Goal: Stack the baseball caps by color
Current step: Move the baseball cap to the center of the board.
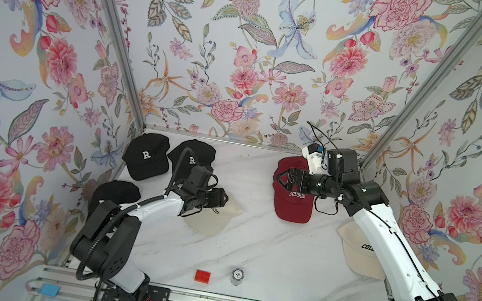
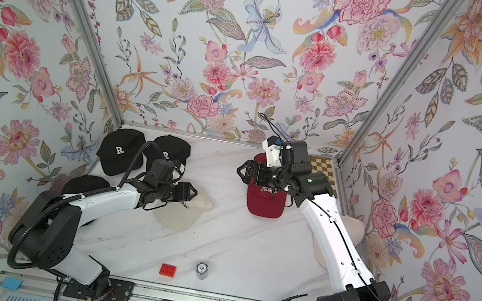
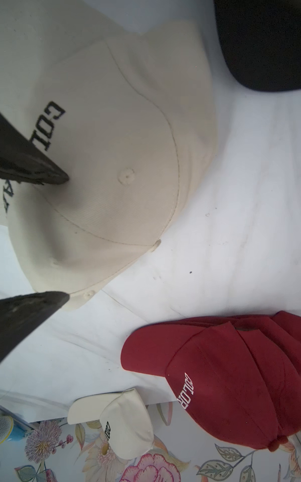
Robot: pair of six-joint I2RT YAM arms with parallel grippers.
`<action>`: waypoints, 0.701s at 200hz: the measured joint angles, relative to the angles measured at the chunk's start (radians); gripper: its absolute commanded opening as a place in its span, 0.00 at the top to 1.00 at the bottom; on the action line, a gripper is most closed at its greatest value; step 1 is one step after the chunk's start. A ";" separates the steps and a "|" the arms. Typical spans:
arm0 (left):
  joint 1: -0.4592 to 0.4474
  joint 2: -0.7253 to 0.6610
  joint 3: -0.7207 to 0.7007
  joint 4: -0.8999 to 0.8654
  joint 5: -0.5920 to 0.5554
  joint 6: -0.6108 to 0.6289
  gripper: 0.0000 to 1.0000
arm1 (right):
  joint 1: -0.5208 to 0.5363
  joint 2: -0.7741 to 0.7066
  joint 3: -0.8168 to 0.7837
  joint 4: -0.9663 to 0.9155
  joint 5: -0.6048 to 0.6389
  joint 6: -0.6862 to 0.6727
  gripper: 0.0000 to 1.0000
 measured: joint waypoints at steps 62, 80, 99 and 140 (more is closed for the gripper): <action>-0.031 0.107 0.206 -0.099 -0.059 0.119 0.32 | -0.023 -0.064 -0.049 -0.004 0.001 0.003 0.01; -0.032 0.107 0.264 -0.183 -0.116 0.214 0.30 | -0.024 -0.081 -0.054 -0.007 0.005 0.008 0.01; -0.035 0.108 0.301 -0.253 -0.176 0.322 0.28 | -0.024 -0.092 -0.057 -0.010 0.008 0.015 0.01; -0.040 0.108 0.304 -0.327 -0.210 0.511 0.26 | -0.024 -0.095 -0.057 -0.012 0.019 0.028 0.01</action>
